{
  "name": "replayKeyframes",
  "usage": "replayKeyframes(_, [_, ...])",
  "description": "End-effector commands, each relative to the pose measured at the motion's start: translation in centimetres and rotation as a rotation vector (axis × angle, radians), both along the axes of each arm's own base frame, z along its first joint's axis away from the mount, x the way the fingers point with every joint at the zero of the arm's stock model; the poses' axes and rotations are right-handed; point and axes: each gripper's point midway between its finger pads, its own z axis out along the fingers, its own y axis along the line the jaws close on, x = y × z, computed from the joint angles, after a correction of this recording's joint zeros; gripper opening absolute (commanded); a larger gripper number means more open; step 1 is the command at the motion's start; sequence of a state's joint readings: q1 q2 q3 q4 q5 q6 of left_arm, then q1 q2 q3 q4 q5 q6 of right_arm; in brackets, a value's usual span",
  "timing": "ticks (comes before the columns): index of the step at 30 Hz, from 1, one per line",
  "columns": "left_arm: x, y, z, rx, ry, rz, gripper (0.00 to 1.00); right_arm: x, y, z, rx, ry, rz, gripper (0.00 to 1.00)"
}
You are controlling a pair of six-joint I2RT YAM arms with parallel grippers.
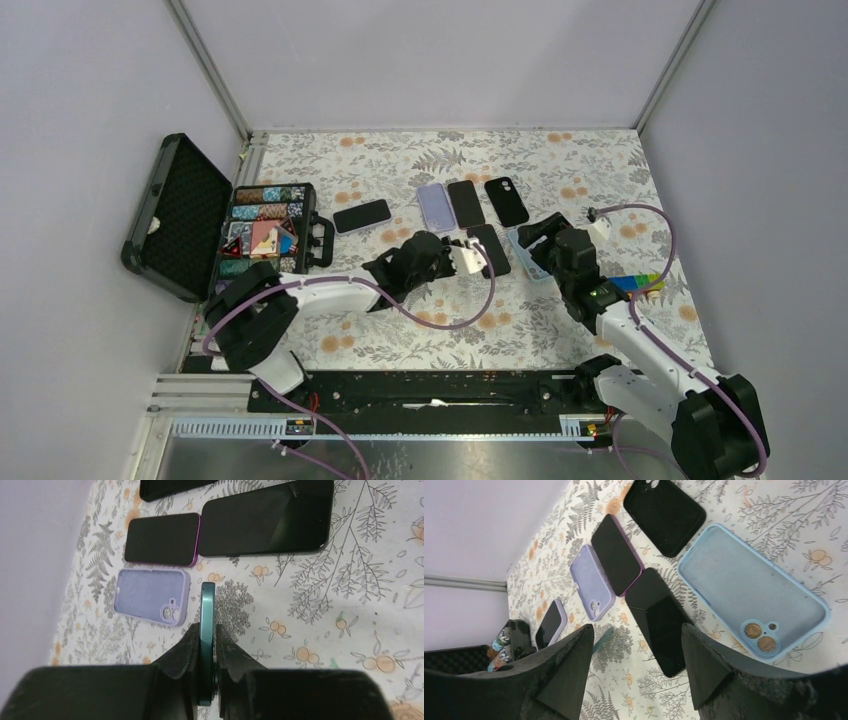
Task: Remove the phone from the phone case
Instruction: Place the phone at the center of the board.
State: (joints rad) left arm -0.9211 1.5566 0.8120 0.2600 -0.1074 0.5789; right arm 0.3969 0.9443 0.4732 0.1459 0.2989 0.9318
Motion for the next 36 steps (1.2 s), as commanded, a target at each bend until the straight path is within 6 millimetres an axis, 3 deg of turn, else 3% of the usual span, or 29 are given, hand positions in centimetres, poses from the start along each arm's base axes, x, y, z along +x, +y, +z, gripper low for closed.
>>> replayKeyframes(1, [2.2,-2.8,4.0,-0.023,-0.230,-0.020,0.00,-0.2,-1.3,-1.3,-0.034,0.039,-0.031,0.72])
replayKeyframes(3, [2.2,-3.0,3.0,0.015,-0.239,-0.008,0.00,-0.2,-1.5,-1.4,-0.030,0.046,-0.029,0.72])
replayKeyframes(9, [1.6,-3.3,-1.6,0.133,-0.153,-0.009,0.16,-0.4,-2.6,-1.2,-0.028,0.041,-0.056,0.72])
replayKeyframes(16, [0.5,-2.9,-5.0,0.171,-0.036,-0.001,0.31,-0.5,-3.5,-0.5,-0.019,0.018,-0.078,0.72])
replayKeyframes(27, [-1.9,-2.9,-8.4,0.128,0.116,-0.019,0.42,-0.3,-3.9,-0.6,-0.007,0.022,-0.092,0.72])
replayKeyframes(29, [-2.2,-3.0,-8.6,0.126,0.138,-0.026,0.48,-0.3,-3.8,-0.7,-0.005,0.027,-0.088,0.72])
replayKeyframes(32, [-2.5,-3.2,-8.4,0.122,0.153,-0.041,0.58,-0.3,-3.4,-0.7,-0.006,0.033,-0.063,0.71])
replayKeyframes(36, [-2.8,-3.4,-6.7,0.078,0.148,-0.051,0.66,-0.3,-2.9,-0.7,-0.001,0.038,-0.036,0.71])
